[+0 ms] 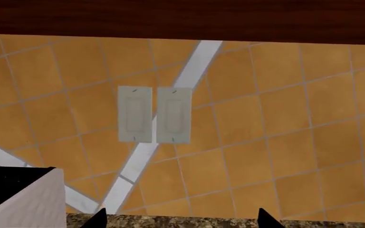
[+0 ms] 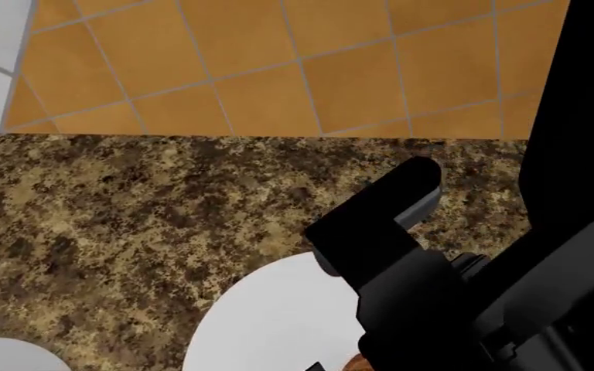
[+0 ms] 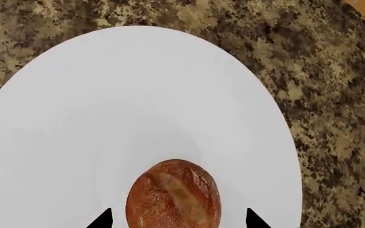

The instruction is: Place all breads on the cutting board.

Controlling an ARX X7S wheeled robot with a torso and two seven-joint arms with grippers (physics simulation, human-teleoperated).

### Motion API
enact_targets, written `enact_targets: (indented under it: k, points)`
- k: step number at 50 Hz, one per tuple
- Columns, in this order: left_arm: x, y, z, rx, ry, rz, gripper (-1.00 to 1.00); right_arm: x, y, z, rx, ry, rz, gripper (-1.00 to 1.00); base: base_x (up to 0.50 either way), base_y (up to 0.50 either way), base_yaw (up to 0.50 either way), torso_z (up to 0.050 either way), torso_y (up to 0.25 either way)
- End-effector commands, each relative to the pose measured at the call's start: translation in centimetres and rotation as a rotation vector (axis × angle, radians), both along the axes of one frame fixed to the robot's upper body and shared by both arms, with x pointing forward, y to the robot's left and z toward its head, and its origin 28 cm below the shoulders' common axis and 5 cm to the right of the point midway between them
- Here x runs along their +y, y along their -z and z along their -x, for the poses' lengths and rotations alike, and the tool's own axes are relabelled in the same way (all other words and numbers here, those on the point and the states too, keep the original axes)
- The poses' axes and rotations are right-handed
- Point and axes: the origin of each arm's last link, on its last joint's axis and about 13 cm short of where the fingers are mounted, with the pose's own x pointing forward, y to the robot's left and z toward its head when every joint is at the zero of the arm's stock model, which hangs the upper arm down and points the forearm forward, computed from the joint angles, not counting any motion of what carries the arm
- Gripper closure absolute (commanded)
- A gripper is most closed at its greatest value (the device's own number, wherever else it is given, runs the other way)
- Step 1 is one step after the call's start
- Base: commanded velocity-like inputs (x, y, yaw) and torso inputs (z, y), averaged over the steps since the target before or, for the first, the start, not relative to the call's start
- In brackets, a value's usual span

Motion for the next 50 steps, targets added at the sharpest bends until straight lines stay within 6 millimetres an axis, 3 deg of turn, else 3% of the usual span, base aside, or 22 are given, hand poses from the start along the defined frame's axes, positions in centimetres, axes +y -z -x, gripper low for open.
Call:
enact_targets:
  k: [1,25,45,46,50]
  points:
    - [0.0,0.0,0.0,0.000,0.001,0.000,-1.00,0.2,1.3,-0.5,0.031,0.000,0.012,-1.00,0.00,0.00,0.00,0.000,0.000]
    - [-0.1,0.4,0.0,0.009,0.005,0.000,-1.00,0.0,4.4,-1.6,0.083,0.004,0.030,-1.00,0.00,0.00,0.00,0.000,0.000]
    - [-0.2,0.5,-0.2,0.014,0.005,-0.002,-1.00,-0.3,5.9,-1.3,0.137,0.013,0.047,-1.00,0.00,0.00,0.00,0.000,0.000]
    - [-0.2,0.5,-0.2,0.014,0.005,-0.002,-1.00,-0.3,5.9,-1.3,0.137,0.014,0.044,1.00,0.00,0.00,0.00,0.000,0.000]
    - [-0.2,0.5,-0.1,0.014,0.003,-0.003,-1.00,-0.1,4.2,-0.7,0.113,-0.007,0.018,1.00,0.00,0.00,0.00,0.000,0.000]
